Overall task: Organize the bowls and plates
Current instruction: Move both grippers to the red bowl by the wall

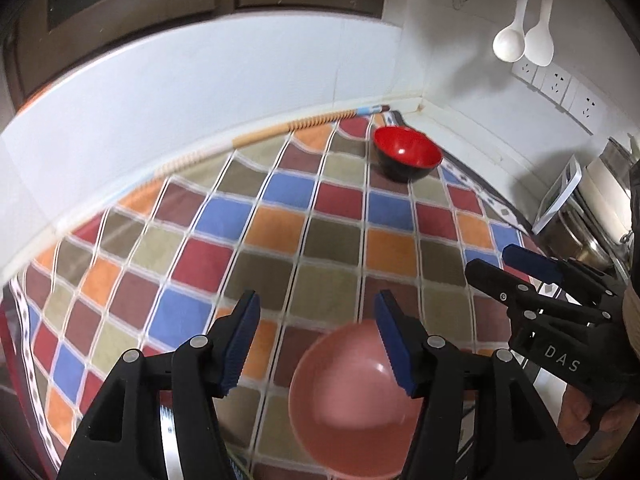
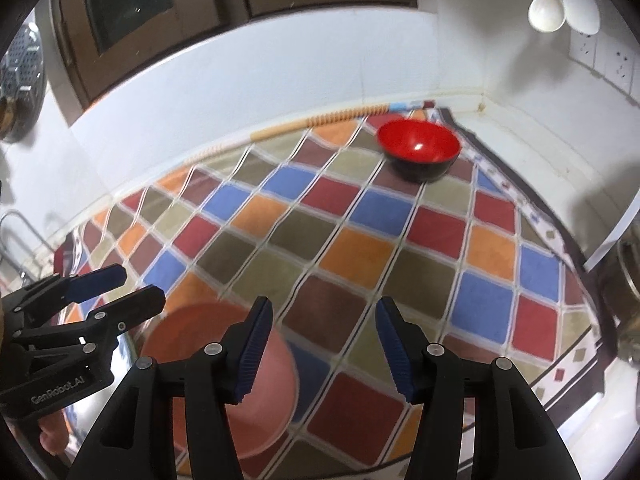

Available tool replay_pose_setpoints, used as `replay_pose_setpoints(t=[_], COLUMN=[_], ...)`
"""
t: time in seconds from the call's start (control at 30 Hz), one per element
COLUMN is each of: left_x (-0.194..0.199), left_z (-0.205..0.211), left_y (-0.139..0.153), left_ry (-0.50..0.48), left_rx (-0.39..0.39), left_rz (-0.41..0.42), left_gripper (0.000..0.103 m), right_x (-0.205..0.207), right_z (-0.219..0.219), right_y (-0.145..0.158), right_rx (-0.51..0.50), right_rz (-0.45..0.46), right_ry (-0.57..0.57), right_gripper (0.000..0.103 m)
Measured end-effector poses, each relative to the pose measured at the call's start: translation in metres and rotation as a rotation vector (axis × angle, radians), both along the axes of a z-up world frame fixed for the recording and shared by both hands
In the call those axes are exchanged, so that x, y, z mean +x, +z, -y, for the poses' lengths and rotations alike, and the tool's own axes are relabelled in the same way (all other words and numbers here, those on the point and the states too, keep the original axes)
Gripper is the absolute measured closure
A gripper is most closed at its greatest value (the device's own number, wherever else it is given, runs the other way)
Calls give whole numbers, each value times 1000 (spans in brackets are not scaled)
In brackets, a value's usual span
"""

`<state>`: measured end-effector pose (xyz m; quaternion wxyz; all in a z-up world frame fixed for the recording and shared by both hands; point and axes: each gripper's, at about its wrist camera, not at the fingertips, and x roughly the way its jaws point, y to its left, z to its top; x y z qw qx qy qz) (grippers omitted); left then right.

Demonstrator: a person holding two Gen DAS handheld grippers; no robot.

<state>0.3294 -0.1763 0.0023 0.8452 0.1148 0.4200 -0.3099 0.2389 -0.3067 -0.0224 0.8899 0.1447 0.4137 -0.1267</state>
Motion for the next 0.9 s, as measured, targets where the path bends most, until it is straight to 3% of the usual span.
replay_pose_setpoints(t=[0.37,0.9], left_x=[37,109], left_z=[55,145], left_y=[23,3], left_ry=[-87,-172], left_rx=[-10,51], left_rz=[47,35], left_gripper=[38,38], right_x=[14,61], right_z=[45,118], right_y=[30,26], right_rx=[-62,-101], right_rz=[92,89], right_ry=[-133,-241], right_gripper=[48,48])
